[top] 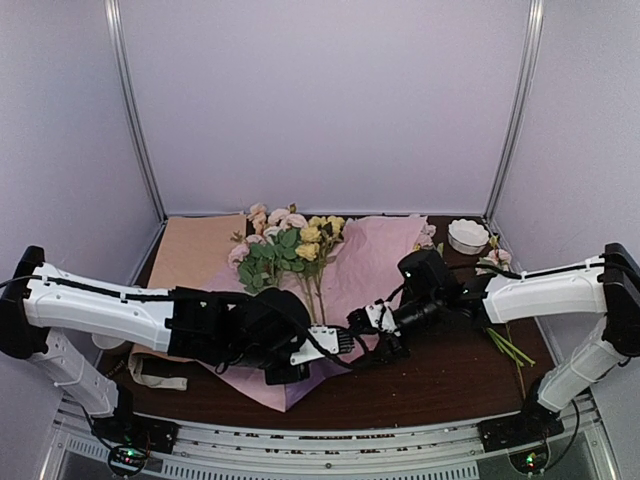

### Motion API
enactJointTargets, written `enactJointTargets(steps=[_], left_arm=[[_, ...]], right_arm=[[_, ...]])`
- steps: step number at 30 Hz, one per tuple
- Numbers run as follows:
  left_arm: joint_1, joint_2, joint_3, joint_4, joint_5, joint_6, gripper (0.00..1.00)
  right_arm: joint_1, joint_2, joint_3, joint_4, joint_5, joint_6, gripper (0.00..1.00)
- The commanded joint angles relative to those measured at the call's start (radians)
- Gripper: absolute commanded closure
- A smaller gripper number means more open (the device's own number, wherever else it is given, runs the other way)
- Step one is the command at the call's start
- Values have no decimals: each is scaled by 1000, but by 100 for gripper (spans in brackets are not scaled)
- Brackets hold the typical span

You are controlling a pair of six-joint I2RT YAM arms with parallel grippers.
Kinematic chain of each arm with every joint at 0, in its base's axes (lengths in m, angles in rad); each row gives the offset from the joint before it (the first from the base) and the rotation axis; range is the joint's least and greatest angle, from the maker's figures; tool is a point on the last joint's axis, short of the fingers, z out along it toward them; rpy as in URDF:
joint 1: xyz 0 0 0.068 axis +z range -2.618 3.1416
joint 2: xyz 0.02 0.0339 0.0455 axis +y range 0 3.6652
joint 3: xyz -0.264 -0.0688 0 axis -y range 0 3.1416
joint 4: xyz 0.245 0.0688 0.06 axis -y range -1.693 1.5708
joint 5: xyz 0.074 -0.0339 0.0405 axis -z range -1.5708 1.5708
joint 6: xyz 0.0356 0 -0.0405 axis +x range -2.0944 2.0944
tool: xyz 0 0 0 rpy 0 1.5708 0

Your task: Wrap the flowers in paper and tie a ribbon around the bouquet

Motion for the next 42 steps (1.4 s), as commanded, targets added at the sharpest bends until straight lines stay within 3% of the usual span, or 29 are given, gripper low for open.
enactJointTargets(steps=[1, 9, 14, 18, 26, 28, 31, 33, 35, 39, 42], left_arm=[[13, -4, 4, 73, 31, 36, 100], [23, 4, 10, 66, 30, 46, 100], [22, 3, 7, 89, 53, 54, 100], [22, -3, -4, 109, 76, 53, 100], [23, -12, -13, 114, 81, 44, 100], [23, -12, -17, 115, 83, 41, 100], [22, -12, -16, 109, 77, 33, 100], [23, -14, -15, 103, 68, 24, 100], [25, -22, -14, 88, 67, -1, 91], [49, -112, -55, 62, 118, -115, 52], [102, -236, -133, 85, 158, -227, 39]], right_arm=[[41, 0, 16, 38, 13, -166, 44], [73, -132, -45, -42, 50, -173, 46], [121, -209, -185, 148, 113, -63, 44], [150, -152, -246, 383, 286, -26, 44], [237, -54, -208, 394, 485, -119, 48], [250, -57, -221, 401, 493, -106, 55], [258, -70, -226, 391, 485, -30, 84], [263, -77, -235, 386, 466, 26, 97], [267, -80, -249, 391, 451, 86, 100], [270, -77, -300, 449, 465, 166, 100], [270, -73, -309, 464, 460, 193, 100]])
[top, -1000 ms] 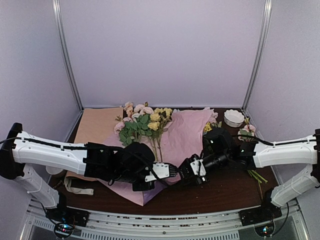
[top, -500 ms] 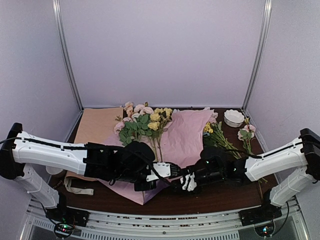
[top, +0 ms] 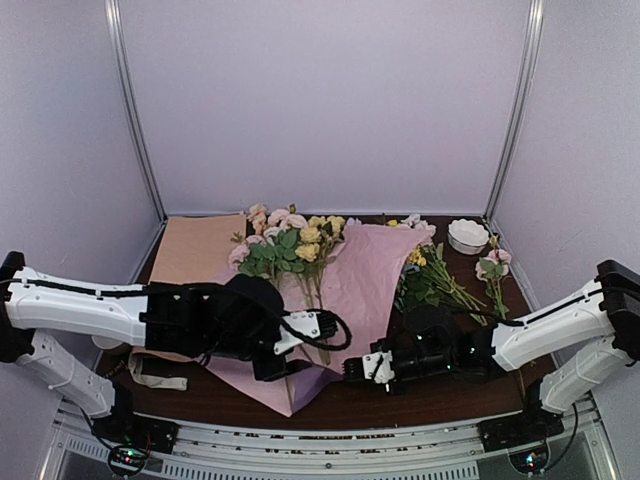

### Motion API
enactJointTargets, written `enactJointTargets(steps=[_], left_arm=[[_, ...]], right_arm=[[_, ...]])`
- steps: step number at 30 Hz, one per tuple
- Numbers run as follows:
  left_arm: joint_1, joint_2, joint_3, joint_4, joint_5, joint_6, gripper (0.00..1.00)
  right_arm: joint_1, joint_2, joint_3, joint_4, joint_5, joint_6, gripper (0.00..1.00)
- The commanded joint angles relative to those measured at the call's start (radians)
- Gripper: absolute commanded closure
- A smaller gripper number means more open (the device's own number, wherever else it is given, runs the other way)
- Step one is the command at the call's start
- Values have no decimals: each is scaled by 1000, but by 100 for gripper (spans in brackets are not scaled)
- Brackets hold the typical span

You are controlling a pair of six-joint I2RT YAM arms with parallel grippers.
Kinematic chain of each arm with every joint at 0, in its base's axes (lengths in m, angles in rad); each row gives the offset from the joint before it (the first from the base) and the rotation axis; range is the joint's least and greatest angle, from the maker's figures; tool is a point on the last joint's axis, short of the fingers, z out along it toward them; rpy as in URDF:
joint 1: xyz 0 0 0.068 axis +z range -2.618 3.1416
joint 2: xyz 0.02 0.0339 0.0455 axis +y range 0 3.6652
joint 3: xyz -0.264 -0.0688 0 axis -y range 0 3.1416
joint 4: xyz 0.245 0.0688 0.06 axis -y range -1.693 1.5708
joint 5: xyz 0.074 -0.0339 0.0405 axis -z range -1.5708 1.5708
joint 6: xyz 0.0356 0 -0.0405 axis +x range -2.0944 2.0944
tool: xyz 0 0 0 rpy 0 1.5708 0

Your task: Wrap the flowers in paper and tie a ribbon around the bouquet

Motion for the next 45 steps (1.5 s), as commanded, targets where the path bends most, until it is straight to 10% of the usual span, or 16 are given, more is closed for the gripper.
enactJointTargets(steps=[1, 7, 18, 33, 45], left_arm=[[95, -183, -105, 44, 59, -195, 37], [310, -225, -290, 24, 44, -416, 53], [367, 177, -157, -13, -27, -327, 77], [373, 558, 146, 45, 134, -107, 74], [416, 538, 250, -11, 158, -20, 66]], right_arm=[[8, -11, -21, 51, 6, 91, 100], [11, -8, -29, 53, -2, 96, 100], [20, -11, -32, 44, -3, 98, 100], [26, -29, -34, 39, -2, 110, 100], [27, -19, 0, 2, 16, 215, 100]])
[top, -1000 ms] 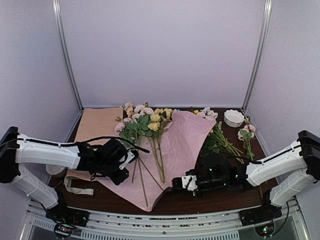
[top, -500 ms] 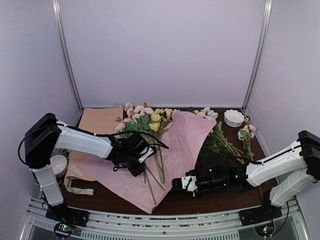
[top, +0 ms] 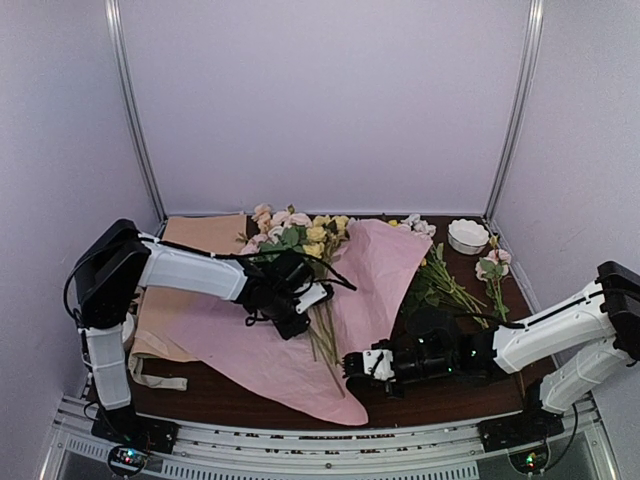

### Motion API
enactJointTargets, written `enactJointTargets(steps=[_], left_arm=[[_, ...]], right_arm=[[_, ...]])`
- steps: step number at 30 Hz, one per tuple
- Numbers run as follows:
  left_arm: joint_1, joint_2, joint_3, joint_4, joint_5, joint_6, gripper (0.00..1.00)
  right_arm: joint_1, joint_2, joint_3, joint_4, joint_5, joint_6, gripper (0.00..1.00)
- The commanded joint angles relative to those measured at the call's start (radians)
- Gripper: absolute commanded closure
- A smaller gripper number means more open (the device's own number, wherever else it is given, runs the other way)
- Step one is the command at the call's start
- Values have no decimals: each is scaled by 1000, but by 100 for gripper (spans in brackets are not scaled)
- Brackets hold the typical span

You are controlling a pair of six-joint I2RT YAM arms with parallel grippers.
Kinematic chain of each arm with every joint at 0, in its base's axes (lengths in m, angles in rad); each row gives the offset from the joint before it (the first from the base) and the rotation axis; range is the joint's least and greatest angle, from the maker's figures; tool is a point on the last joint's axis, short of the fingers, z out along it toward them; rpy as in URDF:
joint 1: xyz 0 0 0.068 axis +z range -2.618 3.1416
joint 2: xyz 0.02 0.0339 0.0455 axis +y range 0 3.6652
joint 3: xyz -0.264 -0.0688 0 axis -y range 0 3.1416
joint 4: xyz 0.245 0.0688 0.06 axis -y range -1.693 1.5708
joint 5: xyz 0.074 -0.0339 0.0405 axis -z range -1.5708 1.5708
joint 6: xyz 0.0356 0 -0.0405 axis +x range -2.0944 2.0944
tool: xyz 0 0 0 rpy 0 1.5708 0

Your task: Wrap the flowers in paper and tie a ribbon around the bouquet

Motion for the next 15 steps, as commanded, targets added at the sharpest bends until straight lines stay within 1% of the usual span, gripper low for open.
enactJointTargets(steps=[1, 6, 8, 11, 15], left_arm=[[15, -49, -22, -21, 42, 40, 63], [14, -243, -171, 49, 70, 65, 43], [8, -308, -210, 56, 75, 72, 38], [-14, -365, -267, 43, 56, 76, 38], [-43, -367, -277, 15, 60, 42, 42]], right_arm=[[9, -17, 22, -33, 18, 72, 100], [8, -41, 36, -103, 32, 108, 100], [8, -45, 45, -144, 43, 120, 100], [9, -51, 45, -190, 51, 134, 100], [9, -57, 28, -185, 42, 150, 100]])
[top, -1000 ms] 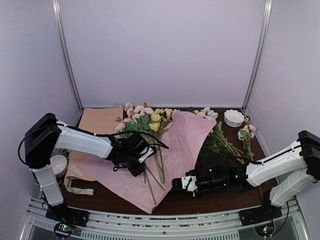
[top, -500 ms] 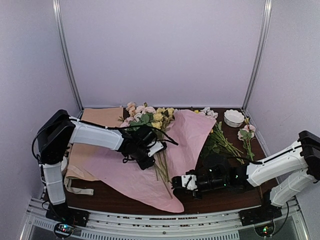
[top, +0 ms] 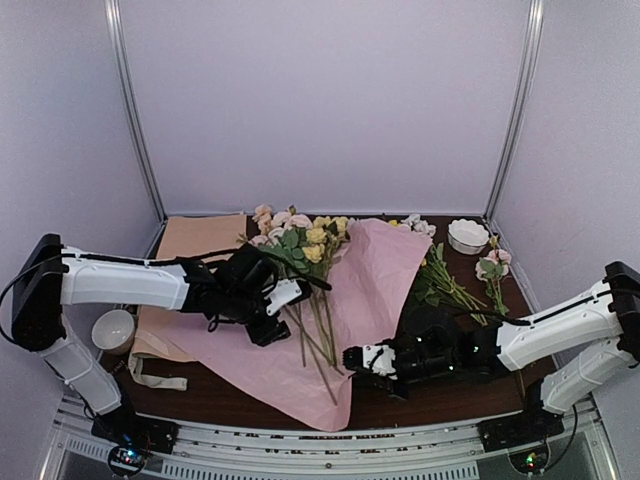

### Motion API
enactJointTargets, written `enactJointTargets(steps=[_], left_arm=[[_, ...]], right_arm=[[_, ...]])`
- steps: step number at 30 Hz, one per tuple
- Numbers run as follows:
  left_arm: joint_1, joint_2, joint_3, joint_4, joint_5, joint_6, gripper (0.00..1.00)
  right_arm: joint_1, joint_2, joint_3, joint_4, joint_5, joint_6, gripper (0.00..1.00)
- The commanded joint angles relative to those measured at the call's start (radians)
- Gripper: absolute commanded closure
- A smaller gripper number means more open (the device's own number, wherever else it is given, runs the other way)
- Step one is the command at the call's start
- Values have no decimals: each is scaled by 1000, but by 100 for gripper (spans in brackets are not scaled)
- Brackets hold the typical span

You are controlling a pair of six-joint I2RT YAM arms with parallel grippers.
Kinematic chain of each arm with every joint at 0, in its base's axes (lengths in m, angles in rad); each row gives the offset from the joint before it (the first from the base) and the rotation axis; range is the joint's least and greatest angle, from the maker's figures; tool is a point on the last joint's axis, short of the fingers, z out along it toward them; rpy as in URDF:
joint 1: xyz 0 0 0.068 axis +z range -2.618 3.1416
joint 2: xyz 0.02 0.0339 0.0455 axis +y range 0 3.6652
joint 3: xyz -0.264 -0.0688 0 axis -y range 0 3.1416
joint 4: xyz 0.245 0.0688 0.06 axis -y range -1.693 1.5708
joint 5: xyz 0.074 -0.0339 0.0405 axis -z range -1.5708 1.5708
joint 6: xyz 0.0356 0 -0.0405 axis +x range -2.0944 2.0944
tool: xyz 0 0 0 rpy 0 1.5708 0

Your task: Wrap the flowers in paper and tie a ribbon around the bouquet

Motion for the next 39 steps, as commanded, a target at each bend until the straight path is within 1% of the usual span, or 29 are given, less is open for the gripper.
enactJointTargets(steps=[1, 3, 5, 7, 10, 13, 15, 16, 17, 18, 20, 23, 25, 31, 39], left_arm=[[-56, 19, -4, 1, 5, -6, 42], [-140, 58, 50, 0, -32, 29, 41], [-231, 114, 120, -10, -73, 74, 39], [-286, 177, 181, -18, -103, 97, 36], [-301, 265, 242, -42, -73, 88, 31], [-306, 309, 256, -62, -80, 89, 26], [-312, 314, 250, -56, -69, 96, 19], [-315, 314, 245, -48, -62, 102, 14], [-320, 314, 238, -38, -54, 108, 7], [-324, 315, 231, -23, -45, 111, 3], [-326, 324, 214, 14, -60, 101, 2], [-323, 360, 217, 18, -180, 52, 3], [-314, 367, 216, 6, -246, 32, 5], [-243, 343, 191, 10, -379, -6, 9], [-159, 335, 188, 33, -435, 51, 10]], right_arm=[[8, -22, -1, -36, 11, 38, 100], [7, -17, 1, -34, 12, 38, 100], [7, -14, 3, -31, 11, 37, 100], [7, -14, 2, -27, 11, 38, 100], [7, -14, 0, -22, 10, 38, 100], [7, -18, -2, -14, 11, 36, 100], [8, -18, -6, -7, 8, 35, 100], [7, -15, -5, -6, 8, 34, 100], [7, -13, -3, -7, 7, 33, 100], [7, -9, -2, -10, 7, 32, 100], [8, -7, -1, -13, 4, 31, 100], [7, -17, -5, -21, -1, 31, 100], [7, -27, -10, -28, -7, 28, 100], [7, -45, -13, -53, -26, 26, 100], [7, -44, -10, -53, -30, 29, 100]])
